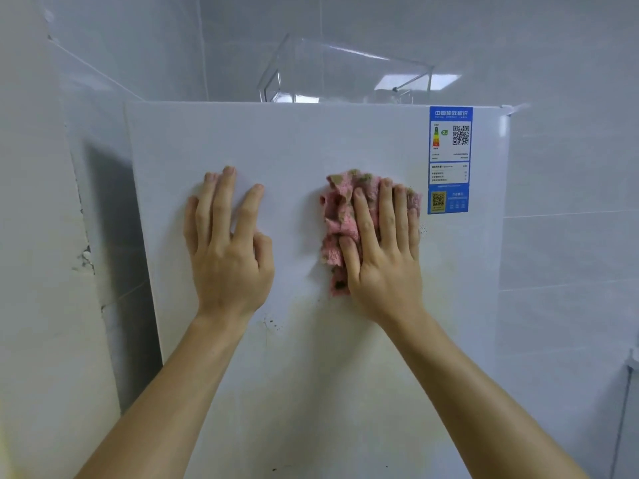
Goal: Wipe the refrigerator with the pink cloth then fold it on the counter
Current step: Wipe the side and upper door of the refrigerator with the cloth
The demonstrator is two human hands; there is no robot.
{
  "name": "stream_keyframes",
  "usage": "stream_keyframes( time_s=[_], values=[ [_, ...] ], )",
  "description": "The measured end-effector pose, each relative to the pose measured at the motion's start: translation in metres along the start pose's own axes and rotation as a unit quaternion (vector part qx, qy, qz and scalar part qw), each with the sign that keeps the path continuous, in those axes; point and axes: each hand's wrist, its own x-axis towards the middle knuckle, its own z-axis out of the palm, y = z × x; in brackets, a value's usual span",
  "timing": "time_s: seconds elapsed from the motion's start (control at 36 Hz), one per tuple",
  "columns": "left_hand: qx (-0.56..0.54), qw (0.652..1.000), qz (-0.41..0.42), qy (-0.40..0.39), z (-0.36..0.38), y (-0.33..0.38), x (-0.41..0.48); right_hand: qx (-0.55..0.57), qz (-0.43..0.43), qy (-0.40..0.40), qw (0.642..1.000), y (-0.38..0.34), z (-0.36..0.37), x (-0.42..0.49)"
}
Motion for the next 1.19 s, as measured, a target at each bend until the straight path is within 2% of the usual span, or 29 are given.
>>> stream_keyframes(
  time_s=[0.22, 0.36, 0.56, 0.69, 0.94, 1.19],
  values=[
    [0.01, 1.0, -0.007, -0.007, 0.006, 0.007, 0.004, 0.003, 0.029, 0.031, 0.999, 0.022, 0.002, 0.081],
    [0.014, 1.0, -0.003, 0.001, 0.008, 0.006, 0.003, 0.006, 0.046, 0.041, 0.998, 0.024, 0.004, 0.05],
    [0.015, 1.0, -0.013, 0.018, 0.01, 0.012, 0.002, 0.006, 0.021, 0.006, 1.0, 0.041, -0.003, -0.013],
    [0.018, 0.999, -0.023, 0.032, 0.012, 0.018, 0.005, -0.002, 0.013, 0.012, 1.0, 0.044, -0.002, 0.001],
    [0.025, 0.998, -0.026, 0.045, 0.016, 0.018, 0.004, 0.03, 0.055, 0.02, 0.998, 0.064, -0.005, 0.069],
    [0.028, 0.998, -0.021, 0.055, 0.02, 0.017, 0.002, 0.018, 0.09, 0.011, 0.996, 0.07, -0.004, 0.001]
  ],
)
